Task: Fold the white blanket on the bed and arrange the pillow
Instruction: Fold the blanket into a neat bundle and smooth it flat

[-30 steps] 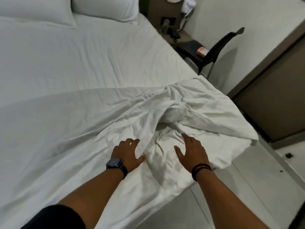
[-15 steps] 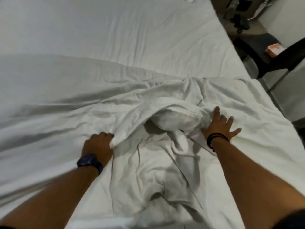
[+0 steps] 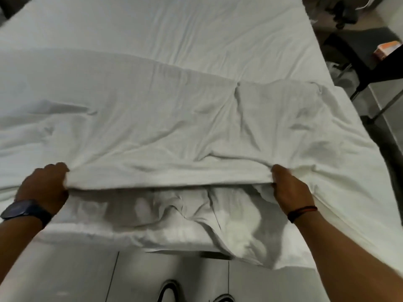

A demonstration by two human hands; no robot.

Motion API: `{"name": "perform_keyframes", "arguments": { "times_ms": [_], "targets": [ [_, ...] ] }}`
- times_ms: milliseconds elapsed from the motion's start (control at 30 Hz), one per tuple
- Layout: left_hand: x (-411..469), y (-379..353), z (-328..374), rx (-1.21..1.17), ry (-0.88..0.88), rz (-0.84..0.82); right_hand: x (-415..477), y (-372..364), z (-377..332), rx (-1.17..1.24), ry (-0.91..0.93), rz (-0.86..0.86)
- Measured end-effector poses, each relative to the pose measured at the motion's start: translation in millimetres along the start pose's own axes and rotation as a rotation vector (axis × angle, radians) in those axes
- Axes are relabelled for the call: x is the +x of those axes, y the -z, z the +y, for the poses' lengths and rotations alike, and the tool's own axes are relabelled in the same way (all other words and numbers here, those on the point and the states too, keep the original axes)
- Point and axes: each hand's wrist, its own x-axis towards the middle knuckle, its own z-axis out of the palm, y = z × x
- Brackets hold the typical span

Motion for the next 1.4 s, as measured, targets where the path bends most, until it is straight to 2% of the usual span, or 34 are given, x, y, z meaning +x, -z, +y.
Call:
{"name": "perform_keyframes", "arguments": {
  "times_ms": [67,167,233,300,400,467,533,600,667,767,867,967,1033,1100,1200,1300,1400],
  "targets": [
    [-6,-4,13,-0.015,-0.032,0.012,-19,1,11,-0.027,-0.055,-0.133],
    [-18,-15,46,-0.003,-0.182,0.033,-37,2,13,-0.151,0.070,-0.237],
    [-21,-22,50,-0.014,-0.198,0.023,-44,10,11,-0.202,0.203,-0.168],
    [-25,-26,37,-0.039,-0.096,-0.018,-53,17,14,-0.233,0.318,-0.064],
    [-34,-23,32,-0.017,-0.049,0.003,-73,16,27,-0.294,0.377,-0.059],
    [-49,-22,64,0.013,-0.249,0.100,-85,7,42,-0.345,0.260,-0.098],
    [-73,-24,117,0.016,-0.516,0.110,-91,-1,57,-0.420,0.157,-0.086],
    [-89,-35,165,-0.004,-0.620,0.075,-91,-8,66,-0.452,0.176,-0.013],
    [-97,-51,193,-0.038,-0.563,0.068,-92,-14,71,-0.440,0.265,0.083],
    [-93,-53,192,-0.051,-0.488,0.051,-99,-14,76,-0.313,0.443,0.181],
    [-83,-41,167,-0.014,-0.513,0.027,-121,-14,77,-0.232,0.560,0.158],
    [-89,-30,161,0.034,-0.503,0.077,-140,-20,79,-0.268,0.543,0.083],
    [-97,-28,173,0.040,-0.510,0.187,-148,-23,87,-0.388,0.468,-0.006],
    [-106,-31,192,0.054,-0.605,0.267,-151,-25,92,-0.495,0.367,-0.080],
    [-114,-43,215,0.029,-0.741,0.239,-150,-28,89,-0.508,0.303,-0.009],
    [-114,-44,205,0.011,-0.702,0.181,-149,-25,84,-0.379,0.368,0.000],
    [-112,-38,195,0.031,-0.725,0.112,-157,-14,94,-0.254,0.441,-0.067]
  ]
}}
